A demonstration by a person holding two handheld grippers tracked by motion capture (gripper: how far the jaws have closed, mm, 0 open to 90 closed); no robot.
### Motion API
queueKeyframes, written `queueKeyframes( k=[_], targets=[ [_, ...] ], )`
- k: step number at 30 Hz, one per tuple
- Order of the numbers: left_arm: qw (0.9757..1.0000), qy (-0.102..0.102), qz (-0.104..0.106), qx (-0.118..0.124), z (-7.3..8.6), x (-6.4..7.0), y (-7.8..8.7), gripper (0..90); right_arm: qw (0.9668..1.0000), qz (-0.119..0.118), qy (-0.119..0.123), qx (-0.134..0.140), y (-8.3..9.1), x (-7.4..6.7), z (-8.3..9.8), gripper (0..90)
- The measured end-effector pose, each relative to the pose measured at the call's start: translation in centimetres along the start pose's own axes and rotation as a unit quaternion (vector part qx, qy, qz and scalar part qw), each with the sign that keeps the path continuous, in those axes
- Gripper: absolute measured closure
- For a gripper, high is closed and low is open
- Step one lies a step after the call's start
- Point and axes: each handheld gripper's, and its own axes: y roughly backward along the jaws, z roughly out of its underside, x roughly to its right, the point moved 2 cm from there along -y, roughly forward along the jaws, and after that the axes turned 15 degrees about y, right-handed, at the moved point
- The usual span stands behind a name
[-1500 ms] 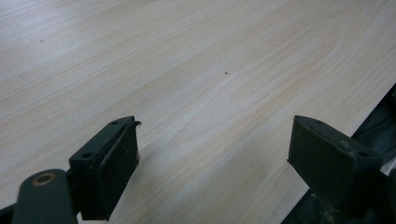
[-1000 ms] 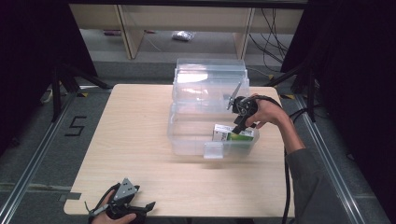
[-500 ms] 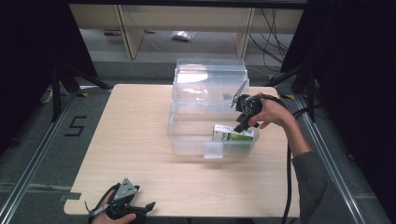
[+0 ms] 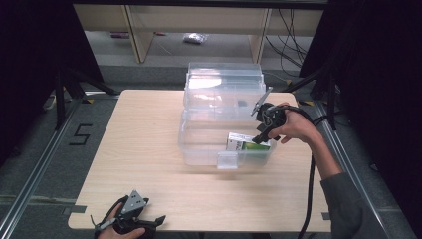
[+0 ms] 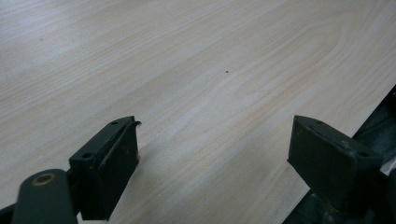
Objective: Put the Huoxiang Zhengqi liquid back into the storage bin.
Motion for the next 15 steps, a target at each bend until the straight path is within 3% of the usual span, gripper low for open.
queueKeyframes(
  k=[1,2,7,8,10,12,15],
  targets=[
    [1.0000,-0.005,-0.002,-0.004,0.0,-0.1,0.1,15.5,1.0000,0.000,0.000,0.000,0.0,0.0,0.0,45.5],
    [1.0000,0.005,-0.001,0.005,0.0,0.1,0.0,15.5,0.9997,0.007,-0.011,0.019,0.2,-0.2,0.2,43.3],
    [0.9999,0.011,0.001,0.008,0.0,0.1,-0.1,15.5,0.9991,0.021,-0.003,0.036,0.5,-1.0,0.4,40.8],
    [1.0000,0.004,-0.001,0.004,0.0,0.0,-0.1,15.5,0.9984,0.027,-0.021,0.045,0.7,-1.4,0.5,38.6],
    [1.0000,-0.005,-0.002,-0.005,0.0,-0.1,0.1,15.5,0.9981,0.028,-0.019,0.051,0.8,-1.5,0.5,36.9],
    [1.0000,0.003,-0.007,0.002,-0.1,-0.1,0.0,15.5,0.9968,0.027,-0.020,0.072,0.9,-2.0,0.8,33.9],
    [1.0000,0.006,-0.001,0.005,0.0,0.0,-0.1,15.5,0.9960,0.035,-0.027,0.078,1.1,-2.3,1.0,32.5]
  ],
)
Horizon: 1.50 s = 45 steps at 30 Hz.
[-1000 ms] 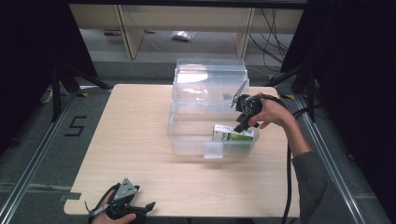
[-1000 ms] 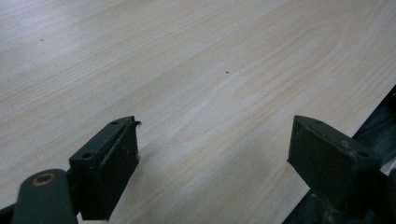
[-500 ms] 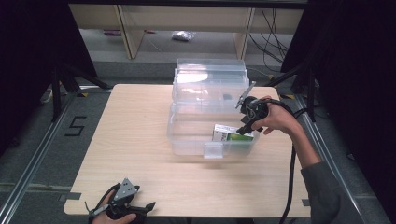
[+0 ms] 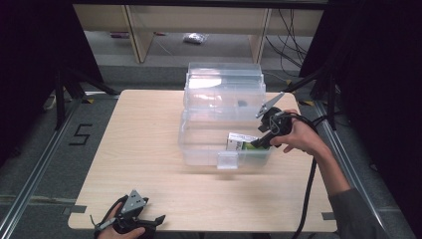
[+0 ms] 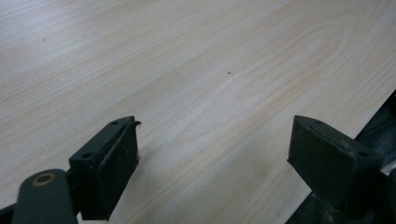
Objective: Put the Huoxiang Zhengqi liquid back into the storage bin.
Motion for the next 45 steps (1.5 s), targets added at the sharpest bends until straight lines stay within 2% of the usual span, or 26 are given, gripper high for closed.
queueKeyframes(
  k=[2,5,6,7,8,9,10,11,14,17,19,22,23,24,25,26,28,29,30,31,33,35,40,41,42,45],
  targets=[
    [1.0000,0.004,0.001,0.004,0.0,0.1,-0.1,15.5,1.0000,0.000,-0.008,0.006,0.2,-0.3,0.1,31.8],
    [1.0000,0.002,-0.001,0.001,0.0,0.0,0.0,15.5,0.9995,0.016,-0.021,0.017,0.5,-0.7,0.3,29.8],
    [0.9999,-0.012,-0.002,-0.011,0.0,-0.2,0.1,15.5,0.9994,0.018,-0.021,0.023,0.5,-0.8,0.3,29.2],
    [1.0000,0.001,-0.001,0.001,0.0,0.0,0.0,15.5,0.9992,0.019,-0.024,0.027,0.5,-0.8,0.4,29.1],
    [1.0000,-0.004,-0.001,-0.004,0.0,-0.1,0.1,15.5,0.9989,0.019,-0.024,0.034,0.6,-0.8,0.4,29.0],
    [1.0000,0.000,-0.003,0.000,0.0,0.0,0.0,15.5,0.9977,0.031,-0.044,0.041,0.7,-1.0,0.5,28.3],
    [1.0000,0.000,-0.003,0.000,0.0,0.0,0.0,15.5,0.9977,0.031,-0.044,0.041,0.7,-1.0,0.5,28.3],
    [0.9999,-0.009,-0.002,-0.009,0.0,-0.1,0.1,15.5,0.9968,0.035,-0.047,0.053,0.7,-1.3,0.6,28.2],
    [1.0000,0.001,-0.003,0.000,0.0,-0.1,0.0,15.5,0.9957,0.042,-0.058,0.059,0.6,-1.8,0.7,27.7],
    [1.0000,-0.005,-0.001,-0.005,0.0,-0.1,0.1,15.5,0.9946,0.037,-0.068,0.069,0.6,-2.4,0.9,27.5],
    [1.0000,0.002,-0.002,0.001,0.0,0.0,0.0,15.5,0.9945,0.038,-0.062,0.075,0.5,-2.7,1.2,27.5],
    [1.0000,-0.001,-0.004,-0.001,0.0,-0.1,0.0,15.5,0.9933,0.045,-0.061,0.086,0.4,-3.0,1.4,27.5],
    [1.0000,-0.005,-0.001,-0.005,0.0,-0.1,0.1,15.5,0.9929,0.043,-0.076,0.081,0.6,-3.6,1.5,27.5],
    [0.9998,-0.015,-0.007,-0.013,0.0,-0.2,0.2,15.5,0.9929,0.043,-0.076,0.081,0.6,-3.6,1.5,27.5],
    [1.0000,-0.001,-0.004,0.000,0.0,-0.1,0.0,15.5,0.9921,0.051,-0.069,0.092,0.4,-3.9,1.7,27.5],
    [1.0000,-0.001,-0.004,0.000,0.0,-0.1,0.0,15.5,0.9921,0.051,-0.069,0.092,0.4,-3.9,1.7,27.5],
    [0.9999,-0.011,-0.003,-0.011,0.0,-0.2,0.1,15.5,0.9919,0.047,-0.076,0.091,0.3,-4.4,1.9,27.4],
    [0.9999,-0.010,-0.003,-0.009,0.0,-0.2,0.1,15.5,0.9922,0.055,-0.061,0.094,0.1,-4.4,2.1,27.2],
    [0.9999,-0.009,-0.003,-0.008,0.0,-0.1,0.1,15.5,0.9918,0.059,-0.065,0.093,0.1,-4.6,2.1,27.0],
    [0.9999,-0.009,-0.003,-0.008,0.0,-0.1,0.1,15.5,0.9924,0.049,-0.065,0.093,0.0,-4.8,2.3,27.0],
    [1.0000,0.003,-0.001,0.003,0.1,0.0,-0.1,15.5,0.9916,0.053,-0.071,0.094,-0.1,-5.1,2.4,26.7],
    [1.0000,-0.005,-0.002,-0.004,0.0,-0.1,0.1,15.5,0.9925,0.043,-0.068,0.093,-0.1,-5.2,2.6,26.2],
    [1.0000,0.003,-0.003,0.002,0.0,0.0,0.0,15.5,0.9897,0.055,-0.074,0.109,0.0,-5.7,2.7,26.0],
    [0.9999,-0.008,-0.004,-0.008,0.0,-0.1,0.2,15.5,0.9899,0.052,-0.077,0.107,0.2,-5.8,2.8,26.4],
    [1.0000,0.000,-0.001,0.000,0.0,0.0,0.0,15.5,0.9894,0.055,-0.078,0.109,0.2,-5.9,2.8,27.8],
    [1.0000,-0.004,-0.002,-0.003,0.0,-0.1,0.1,15.5,0.9889,0.055,-0.081,0.112,0.0,-6.5,2.9,27.5]
  ],
)
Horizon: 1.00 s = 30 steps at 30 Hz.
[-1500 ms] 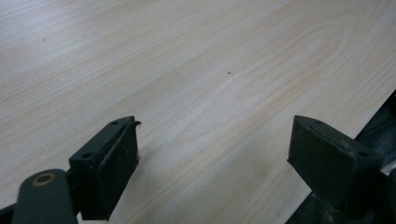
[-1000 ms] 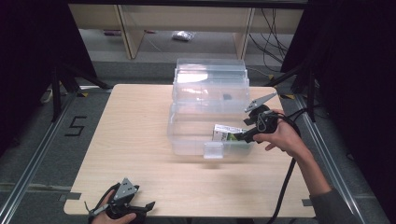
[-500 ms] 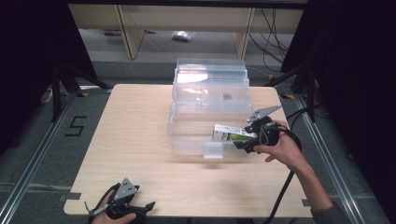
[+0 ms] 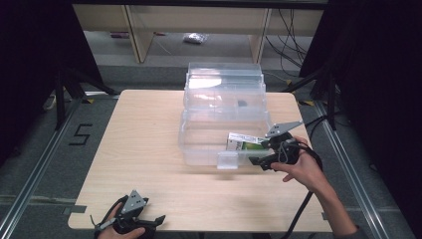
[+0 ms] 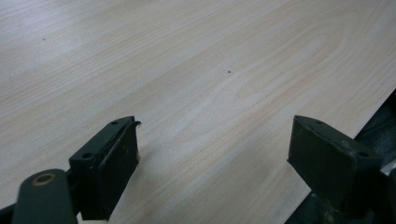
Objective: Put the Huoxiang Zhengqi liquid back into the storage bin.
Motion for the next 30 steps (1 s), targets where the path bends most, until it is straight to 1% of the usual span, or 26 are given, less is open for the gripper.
queueKeyframes(
  k=[1,3,4,5,6,7,8,9,10,12,13,14,15,16,17,18,19,21,22,23,24,25,26,27,29,30],
  targets=[
    [1.0000,0.006,-0.001,0.005,0.0,0.1,0.0,15.5,1.0000,0.000,0.004,-0.003,0.1,-0.1,0.0,26.7],
    [1.0000,0.005,0.000,0.003,0.0,0.1,0.0,15.5,0.9999,0.000,0.006,0.013,-0.1,-0.4,0.2,25.7],
    [1.0000,-0.002,0.000,-0.001,0.0,0.0,0.0,15.5,0.9999,-0.004,0.011,0.011,-0.1,-0.4,0.3,25.7],
    [1.0000,0.004,-0.002,0.004,0.0,0.0,-0.1,15.5,0.9999,0.001,-0.014,0.008,0.0,-0.8,0.4,25.6],
    [1.0000,0.004,-0.001,0.006,0.0,0.0,0.0,15.5,0.9999,0.004,-0.007,0.014,0.0,-1.0,0.4,25.4],
    [1.0000,0.002,-0.002,0.004,0.0,0.0,0.0,15.5,0.9998,0.004,-0.012,0.018,-0.1,-1.2,0.5,25.4],
    [1.0000,0.001,0.000,0.003,0.0,0.0,0.0,15.5,0.9998,0.003,-0.006,0.020,-0.1,-1.2,0.6,25.3],
    [1.0000,0.001,-0.003,0.000,0.0,0.0,-0.1,15.5,0.9998,0.008,-0.010,0.012,0.0,-1.4,0.7,25.2],
    [1.0000,0.001,-0.003,0.003,0.0,0.0,-0.1,15.5,0.9999,0.007,-0.007,0.013,0.0,-1.6,0.8,25.0],
    [1.0000,0.007,-0.001,0.005,0.0,0.1,-0.1,15.5,0.9997,0.001,-0.007,0.022,-0.2,-1.8,0.9,25.0],
    [1.0000,0.001,-0.003,0.002,0.0,0.0,0.1,15.5,0.9995,0.007,-0.002,0.030,-0.3,-1.8,1.0,25.0],
    [0.9999,0.010,0.000,0.007,0.0,0.0,-0.1,15.5,0.9994,-0.003,0.003,0.035,-0.3,-1.8,1.3,25.0],
    [0.9999,0.010,0.000,0.007,0.0,0.0,-0.1,15.5,0.9994,-0.003,0.003,0.035,-0.3,-1.8,1.3,25.0],
    [1.0000,0.003,-0.007,0.002,0.0,-0.1,0.0,15.5,0.9992,0.008,-0.013,0.038,-0.2,-2.1,1.4,25.1],
    [1.0000,0.003,-0.007,0.002,0.0,-0.1,0.0,15.5,0.9992,0.008,-0.013,0.038,-0.2,-2.1,1.4,25.1],
    [1.0000,0.006,-0.003,0.005,0.0,0.0,0.0,15.5,0.9990,0.000,-0.024,0.038,-0.2,-2.3,1.4,25.8],
    [1.0000,-0.003,-0.002,-0.003,0.0,-0.1,0.0,15.5,0.9989,0.004,-0.016,0.044,-0.3,-2.3,1.6,26.5],
    [0.9999,0.010,0.001,0.007,0.0,0.1,-0.1,15.5,0.9990,0.005,-0.020,0.040,-0.3,-2.6,1.7,26.5],
    [0.9999,0.011,-0.002,0.010,0.0,0.1,-0.1,15.5,0.9987,0.007,-0.020,0.046,-0.4,-2.9,2.0,25.8],
    [1.0000,0.004,-0.003,0.003,0.0,-0.1,0.1,15.5,0.9987,0.007,-0.020,0.046,-0.4,-2.9,2.0,25.8],
    [0.9999,0.010,-0.001,0.009,0.0,0.1,-0.1,15.5,0.9987,0.007,-0.019,0.047,-0.5,-3.0,2.0,25.7],
    [0.9999,0.009,-0.001,0.008,0.0,0.1,0.0,15.5,0.9985,0.008,-0.023,0.049,-0.6,-3.2,2.3,25.6],
    [0.9999,0.010,0.000,0.006,0.1,0.1,-0.1,15.5,0.9987,0.008,-0.017,0.048,-0.7,-3.3,2.4,25.4],
    [0.9999,0.010,0.000,0.006,0.0,0.1,-0.1,15.5,0.9986,0.009,-0.019,0.049,-0.8,-3.4,2.6,25.4],
    [0.9999,0.011,0.000,0.008,0.0,0.1,-0.1,15.5,0.9985,0.004,-0.019,0.052,-1.1,-3.7,2.9,25.3],
    [1.0000,0.003,-0.002,0.001,0.0,0.0,0.0,15.5,0.9984,0.002,-0.016,0.055,-1.3,-3.9,3.1,25.1]
  ],
)
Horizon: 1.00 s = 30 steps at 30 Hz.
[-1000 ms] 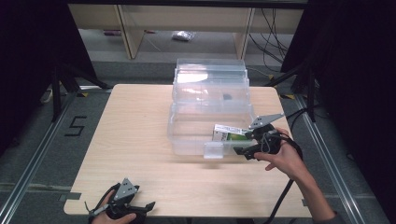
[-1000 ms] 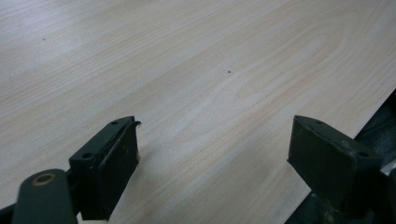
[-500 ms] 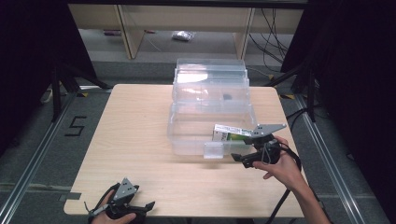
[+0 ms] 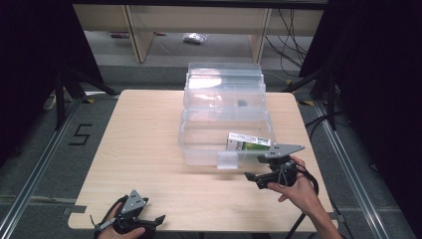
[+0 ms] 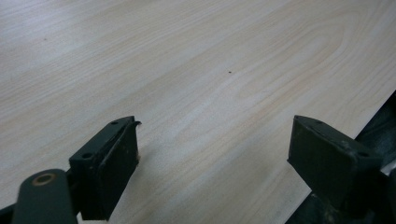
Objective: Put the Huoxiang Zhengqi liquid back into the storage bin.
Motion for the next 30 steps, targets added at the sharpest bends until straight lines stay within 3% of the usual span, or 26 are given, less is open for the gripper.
queueKeyframes(
  k=[4,5,7,9,10,12,14,25,29,30],
  targets=[
    [0.9999,0.008,0.000,0.010,0.0,0.1,-0.1,15.5,1.0000,-0.002,0.000,0.008,0.0,-0.4,0.2,24.9],
    [0.9999,0.008,0.000,0.010,0.0,0.1,-0.1,15.5,0.9999,0.003,-0.008,0.008,0.1,-0.7,0.2,24.4],
    [1.0000,-0.001,-0.001,0.001,0.0,0.0,0.1,15.4,0.9999,0.001,-0.001,0.014,0.1,-0.8,0.3,23.8],
    [0.9999,0.008,0.000,0.009,0.0,0.1,0.0,15.5,0.9998,0.002,0.001,0.019,0.0,-1.0,0.4,23.7],
    [1.0000,-0.001,-0.001,0.001,0.0,0.0,0.1,15.5,0.9998,0.003,-0.002,0.019,0.0,-1.2,0.5,23.7],
    [1.0000,0.005,0.000,0.006,0.0,0.1,0.0,15.5,0.9997,0.001,-0.005,0.022,-0.1,-1.3,0.7,23.0],
    [1.0000,-0.007,-0.003,-0.002,-0.1,-0.1,0.2,15.5,0.9998,0.000,-0.010,0.020,-0.2,-1.8,1.0,22.3],
    [1.0000,-0.005,-0.006,0.000,-0.1,-0.1,0.1,15.5,0.9998,0.006,-0.007,0.018,-0.3,-2.4,2.2,20.9],
    [1.0000,-0.004,-0.006,-0.001,0.0,0.0,0.1,15.5,0.9998,0.004,-0.014,0.014,-0.5,-2.9,2.8,21.0],
    [1.0000,-0.004,-0.006,0.000,0.0,0.0,0.1,15.5,0.9995,0.003,-0.027,0.015,-0.6,-3.1,3.0,21.0]
  ],
)
